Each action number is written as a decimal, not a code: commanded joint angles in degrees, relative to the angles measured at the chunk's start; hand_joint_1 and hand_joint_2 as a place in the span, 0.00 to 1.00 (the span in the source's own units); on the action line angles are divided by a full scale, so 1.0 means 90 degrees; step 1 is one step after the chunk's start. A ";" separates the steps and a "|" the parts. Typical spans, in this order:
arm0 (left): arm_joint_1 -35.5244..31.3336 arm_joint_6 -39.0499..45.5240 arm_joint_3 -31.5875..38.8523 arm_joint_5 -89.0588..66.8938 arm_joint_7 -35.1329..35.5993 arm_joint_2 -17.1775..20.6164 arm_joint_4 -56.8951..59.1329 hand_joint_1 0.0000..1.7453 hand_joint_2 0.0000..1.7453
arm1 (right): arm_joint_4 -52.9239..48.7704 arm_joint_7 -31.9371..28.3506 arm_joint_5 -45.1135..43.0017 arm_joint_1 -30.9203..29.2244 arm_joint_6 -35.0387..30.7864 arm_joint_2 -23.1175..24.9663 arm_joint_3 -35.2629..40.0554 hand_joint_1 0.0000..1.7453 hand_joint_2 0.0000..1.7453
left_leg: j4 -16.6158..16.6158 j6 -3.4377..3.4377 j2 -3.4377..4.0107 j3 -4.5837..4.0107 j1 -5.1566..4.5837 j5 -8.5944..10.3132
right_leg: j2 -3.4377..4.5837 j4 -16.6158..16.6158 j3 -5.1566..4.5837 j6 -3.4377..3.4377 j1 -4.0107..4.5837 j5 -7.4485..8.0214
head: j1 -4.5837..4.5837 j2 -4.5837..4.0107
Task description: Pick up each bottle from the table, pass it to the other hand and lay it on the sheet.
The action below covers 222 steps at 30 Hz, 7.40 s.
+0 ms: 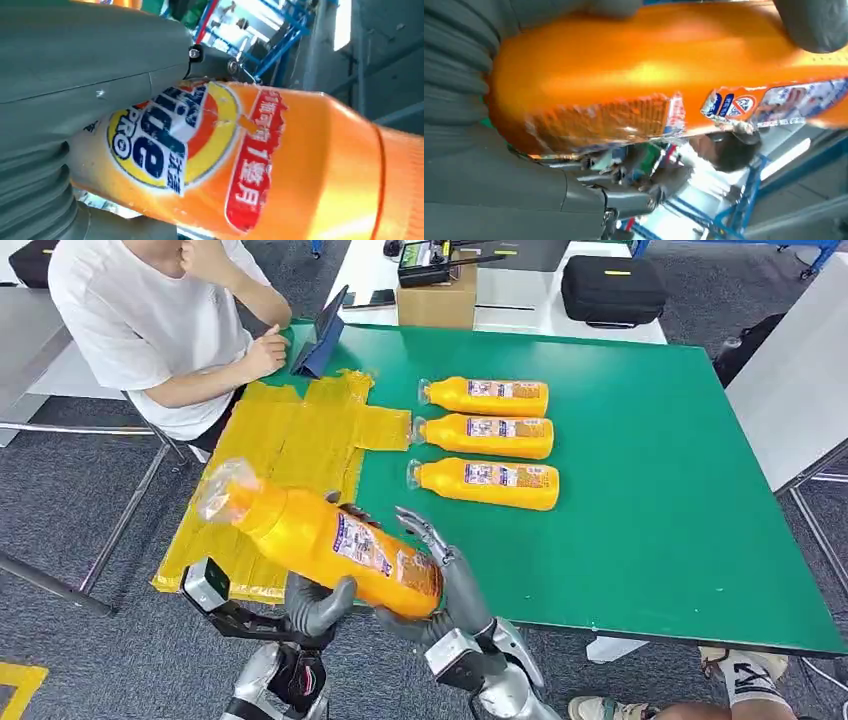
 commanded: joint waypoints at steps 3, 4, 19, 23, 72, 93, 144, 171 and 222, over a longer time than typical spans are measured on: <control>-0.0118 -0.0090 -0.0074 0.0006 0.0054 0.0126 0.0243 1.00 1.00 | 0.0271 0.0143 -0.0189 -0.0238 0.0080 -0.0047 -0.0096 0.00 1.00 | -0.0004 -0.0006 0.0004 0.0022 0.0003 -0.0007 | -0.0001 -0.0005 0.0022 -0.0010 0.0004 -0.0006 | 0.0002 0.0000; -0.0102 -0.0036 -0.0036 -0.0029 0.0039 0.0128 0.0226 1.00 1.00 | 0.0210 0.0146 -0.0203 -0.0213 0.0084 -0.0051 -0.0131 0.00 1.00 | -0.0005 -0.0009 0.0007 0.0035 0.0008 -0.0013 | -0.0001 -0.0009 0.0037 -0.0014 0.0010 -0.0010 | 0.0002 0.0000; -0.0239 0.4568 0.0718 -0.4578 -0.0693 0.0402 -0.0058 1.00 1.00 | -0.2209 -0.0433 -0.0368 0.0543 -0.1496 -0.0595 -0.0137 0.00 0.00 | 0.0005 -0.0012 0.0007 0.0032 0.0010 -0.0019 | -0.0001 -0.0001 0.0032 -0.0017 0.0012 -0.0016 | 0.0000 -0.0002; -0.0544 0.5152 0.0994 -0.5626 -0.0545 0.0544 0.0307 1.00 1.00 | -0.3385 -0.0433 -0.0882 0.0494 -0.2317 -0.0922 -0.0036 0.00 0.00 | 0.0007 -0.0011 0.0002 0.0023 0.0005 -0.0015 | -0.0006 0.0007 0.0022 -0.0016 0.0007 -0.0016 | 0.0002 0.0000; -0.2981 0.3015 0.1345 -0.7273 -0.0264 0.1334 0.4739 0.00 1.00 | -0.1414 -0.0433 -0.1839 -0.0107 -0.0704 -0.0340 -0.0489 0.00 0.00 | -0.0013 -0.0010 0.0003 0.0088 0.0009 -0.0001 | 0.0011 -0.0011 0.0093 -0.0018 0.0010 0.0002 | 0.0002 0.0000; -0.1501 0.1847 0.2136 -0.1769 0.0248 0.0118 0.0400 0.00 1.00 | -0.1570 -0.0433 -0.1385 0.0123 -0.1680 -0.0662 -0.0615 0.00 1.00 | 0.0001 -0.0001 -0.0030 0.0005 0.0006 0.0008 | -0.0024 -0.0001 0.0013 -0.0005 0.0006 -0.0004 | 0.0002 0.0000; -0.0658 0.2842 0.1124 -0.1278 -0.0318 0.0285 -0.0903 0.00 1.00 | 0.4987 0.1335 0.2659 -0.3087 -0.1200 -0.1173 -0.1951 0.00 1.00 | -0.0003 0.0002 -0.0019 0.0024 0.0003 -0.0001 | -0.0015 -0.0012 0.0035 -0.0006 0.0006 -0.0002 | 0.0002 0.0000; -0.0781 0.2820 0.1071 -0.1235 -0.0516 0.0219 -0.0815 0.00 1.00 | 0.2084 0.0439 0.0747 -0.2219 0.0320 -0.1017 -0.0656 0.00 1.00 | 0.0000 0.0003 -0.0025 0.0018 0.0004 0.0000 | -0.0021 -0.0010 0.0027 -0.0005 0.0005 -0.0004 | 0.0002 0.0000; -0.0043 0.2508 0.2040 -0.1348 -0.0515 0.0320 -0.1555 0.00 1.00 | 0.2894 0.2313 0.1521 -0.3462 0.1608 -0.2708 0.1754 0.00 1.00 | 0.0001 0.0001 -0.0032 0.0028 0.0002 -0.0010 | -0.0025 -0.0008 0.0045 -0.0009 0.0005 -0.0013 | 0.0000 0.0000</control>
